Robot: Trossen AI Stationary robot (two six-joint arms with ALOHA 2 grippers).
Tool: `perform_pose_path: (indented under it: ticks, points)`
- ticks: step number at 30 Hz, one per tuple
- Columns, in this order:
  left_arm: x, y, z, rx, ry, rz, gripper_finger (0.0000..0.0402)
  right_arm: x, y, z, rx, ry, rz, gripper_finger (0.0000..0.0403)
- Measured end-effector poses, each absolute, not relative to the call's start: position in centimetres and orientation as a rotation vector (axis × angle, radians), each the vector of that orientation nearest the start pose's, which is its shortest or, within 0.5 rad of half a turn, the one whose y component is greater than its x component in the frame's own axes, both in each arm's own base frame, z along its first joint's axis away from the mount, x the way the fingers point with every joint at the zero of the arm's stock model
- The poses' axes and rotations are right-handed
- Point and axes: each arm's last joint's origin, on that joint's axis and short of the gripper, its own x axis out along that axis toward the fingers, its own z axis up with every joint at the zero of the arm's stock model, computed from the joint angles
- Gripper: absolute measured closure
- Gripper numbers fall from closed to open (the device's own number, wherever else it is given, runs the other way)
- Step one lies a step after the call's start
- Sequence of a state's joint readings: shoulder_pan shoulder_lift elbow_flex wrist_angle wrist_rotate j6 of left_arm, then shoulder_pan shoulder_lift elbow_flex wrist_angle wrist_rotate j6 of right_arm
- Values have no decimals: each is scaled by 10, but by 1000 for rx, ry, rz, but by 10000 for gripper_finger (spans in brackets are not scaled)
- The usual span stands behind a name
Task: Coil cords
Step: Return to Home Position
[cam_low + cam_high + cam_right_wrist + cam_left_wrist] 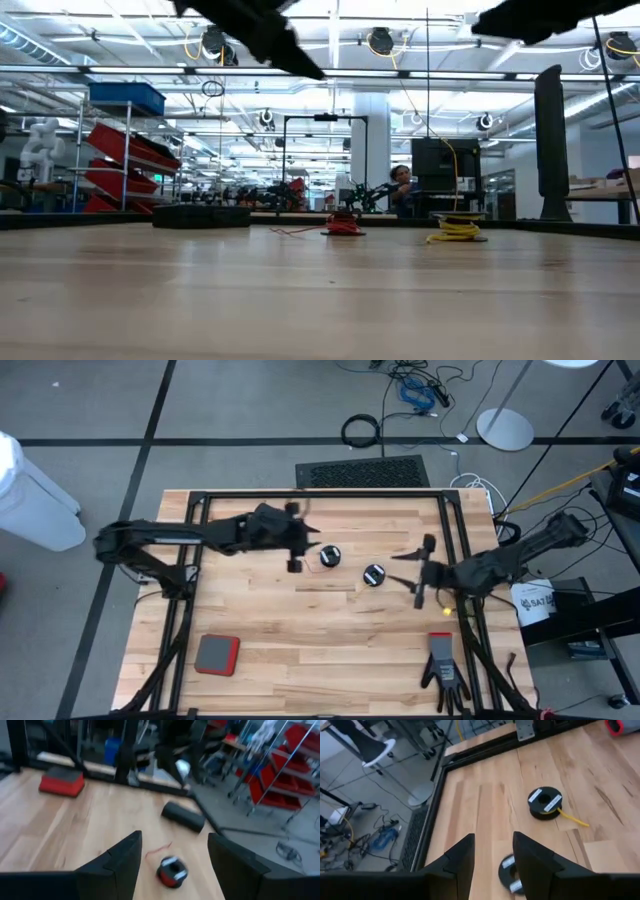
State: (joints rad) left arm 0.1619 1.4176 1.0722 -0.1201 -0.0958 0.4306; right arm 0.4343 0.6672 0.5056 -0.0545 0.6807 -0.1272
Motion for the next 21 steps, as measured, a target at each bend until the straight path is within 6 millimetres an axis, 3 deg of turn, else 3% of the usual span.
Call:
perform_pose_path:
  ticks: [6, 11, 21]
  points:
    - [258, 56, 291, 369, 359, 156, 261, 114, 33, 285, -253, 86, -240, 188]
    - [216, 55, 271, 320, 281, 197, 261, 84, 19, 291, -219, 16, -248, 188]
    - [157, 43, 242, 257, 78, 205, 261, 41, -1, 281, -111, -42, -247, 188]
